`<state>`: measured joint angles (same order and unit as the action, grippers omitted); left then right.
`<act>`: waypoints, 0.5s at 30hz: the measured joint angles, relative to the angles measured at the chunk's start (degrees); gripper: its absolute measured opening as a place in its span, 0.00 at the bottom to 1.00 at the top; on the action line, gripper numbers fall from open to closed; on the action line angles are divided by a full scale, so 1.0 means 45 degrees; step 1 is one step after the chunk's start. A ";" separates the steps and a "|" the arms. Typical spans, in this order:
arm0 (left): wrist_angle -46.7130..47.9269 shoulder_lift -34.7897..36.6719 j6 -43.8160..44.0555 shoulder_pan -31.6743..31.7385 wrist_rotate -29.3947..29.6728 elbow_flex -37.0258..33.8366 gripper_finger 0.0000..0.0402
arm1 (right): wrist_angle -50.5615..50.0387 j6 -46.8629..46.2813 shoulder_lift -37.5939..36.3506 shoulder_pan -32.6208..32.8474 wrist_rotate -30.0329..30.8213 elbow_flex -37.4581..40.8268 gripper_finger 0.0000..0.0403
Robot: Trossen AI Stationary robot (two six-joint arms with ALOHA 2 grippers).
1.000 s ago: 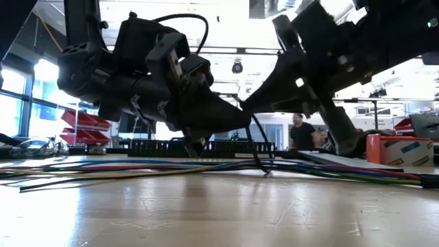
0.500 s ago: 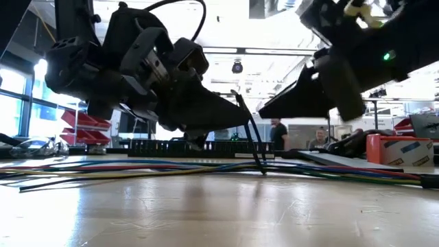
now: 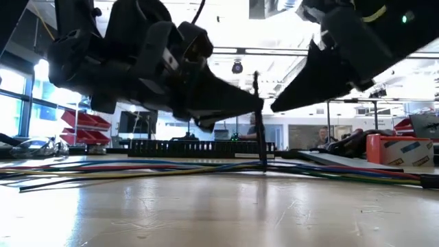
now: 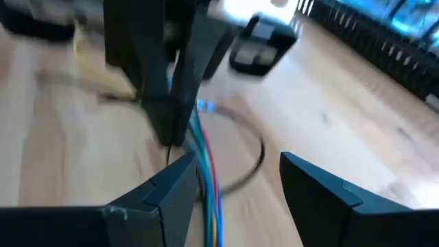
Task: Ziptie cables
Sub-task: Wrap the cable wires using the black zip tie
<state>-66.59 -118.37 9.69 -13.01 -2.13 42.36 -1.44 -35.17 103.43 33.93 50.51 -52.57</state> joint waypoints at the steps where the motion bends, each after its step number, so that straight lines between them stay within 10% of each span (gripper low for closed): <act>1: 0.0002 0.0000 -0.0151 -0.0034 0.0084 0.0093 0.00 | -0.1228 -0.0451 0.0002 -0.0003 -0.0415 -0.0500 0.48; 6: 0.0189 0.0000 -0.1041 -0.0254 0.0382 0.0476 0.00 | -0.5078 -0.2644 0.0002 -0.0030 -0.1544 -0.2549 0.48; 15: 0.0401 -0.0459 -0.1544 -0.0405 0.0996 0.0857 0.00 | -0.4528 -0.4243 0.0652 0.0058 -0.2392 -0.3663 0.48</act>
<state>-64.79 -120.43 2.74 -14.83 2.35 46.22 -21.82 -54.26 106.36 34.19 39.75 -69.05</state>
